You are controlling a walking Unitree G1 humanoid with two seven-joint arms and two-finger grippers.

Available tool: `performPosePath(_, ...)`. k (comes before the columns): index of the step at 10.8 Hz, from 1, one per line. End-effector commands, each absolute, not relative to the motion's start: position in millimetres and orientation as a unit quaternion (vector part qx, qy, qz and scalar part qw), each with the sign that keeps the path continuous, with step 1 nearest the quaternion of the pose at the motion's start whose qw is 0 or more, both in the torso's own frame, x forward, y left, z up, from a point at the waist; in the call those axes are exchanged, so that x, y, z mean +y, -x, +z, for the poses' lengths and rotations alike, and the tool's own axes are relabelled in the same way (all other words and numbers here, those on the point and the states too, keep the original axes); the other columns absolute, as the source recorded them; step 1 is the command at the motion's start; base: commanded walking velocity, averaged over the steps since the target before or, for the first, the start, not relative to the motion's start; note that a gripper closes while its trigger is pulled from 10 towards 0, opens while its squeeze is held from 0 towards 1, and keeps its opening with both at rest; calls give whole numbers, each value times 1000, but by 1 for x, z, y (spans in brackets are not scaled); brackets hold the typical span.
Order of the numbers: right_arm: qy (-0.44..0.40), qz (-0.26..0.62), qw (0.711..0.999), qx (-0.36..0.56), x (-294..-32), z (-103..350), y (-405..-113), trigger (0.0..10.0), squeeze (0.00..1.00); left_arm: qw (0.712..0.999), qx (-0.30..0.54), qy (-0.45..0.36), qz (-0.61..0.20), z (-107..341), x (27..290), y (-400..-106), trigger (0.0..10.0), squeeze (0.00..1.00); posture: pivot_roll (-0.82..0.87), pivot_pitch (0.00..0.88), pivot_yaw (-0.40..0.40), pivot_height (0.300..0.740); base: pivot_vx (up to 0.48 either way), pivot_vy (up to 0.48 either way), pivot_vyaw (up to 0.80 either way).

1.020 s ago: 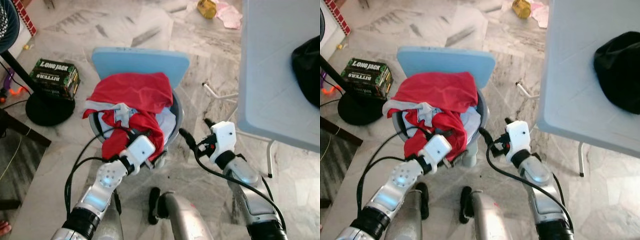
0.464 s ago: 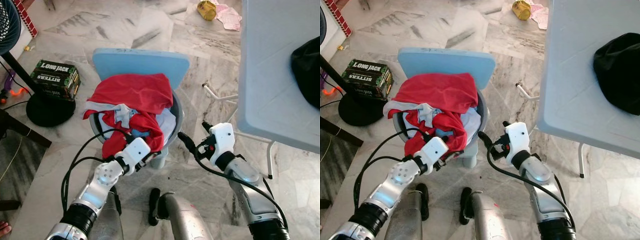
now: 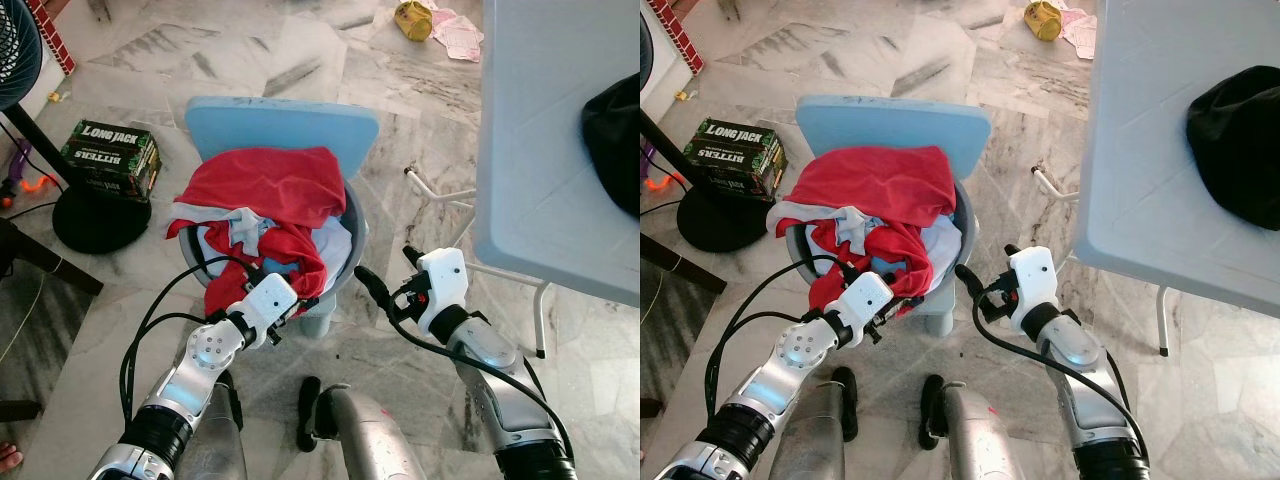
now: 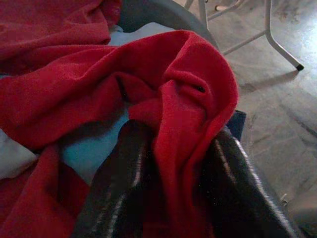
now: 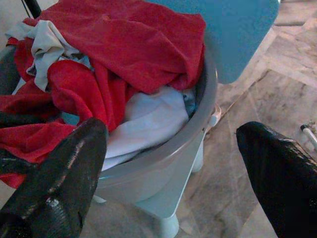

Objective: Hang hanger

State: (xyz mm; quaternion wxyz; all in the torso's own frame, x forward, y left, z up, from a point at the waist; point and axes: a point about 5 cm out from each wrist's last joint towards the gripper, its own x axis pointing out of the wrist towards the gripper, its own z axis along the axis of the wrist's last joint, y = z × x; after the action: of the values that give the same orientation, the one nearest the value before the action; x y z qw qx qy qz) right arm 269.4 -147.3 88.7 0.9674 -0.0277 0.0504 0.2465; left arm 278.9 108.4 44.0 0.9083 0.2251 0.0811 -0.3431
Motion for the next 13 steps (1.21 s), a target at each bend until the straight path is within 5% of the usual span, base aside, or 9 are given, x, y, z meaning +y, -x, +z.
performPosePath(1, 29, 244, 967, 65, -151, 83, -266, 10000, 0, 905, 94, -226, -348, 37, 108, -275, 0, 0, -4, 217, -143, 740, 0, 0, 0)
performPosePath(9, 29, 246, 967, 65, -148, 81, -270, 10000, 0, 926, 56, -207, -311, 51, 119, -286, 0, 0, 4, 205, -142, 740, 0, 0, 0)
performPosePath(13, 28, 220, 974, 47, -149, 84, -281, 10000, 0, 955, -94, -179, -218, 117, 147, -322, 0, 0, 22, 170, -131, 740, 0, 0, 0)
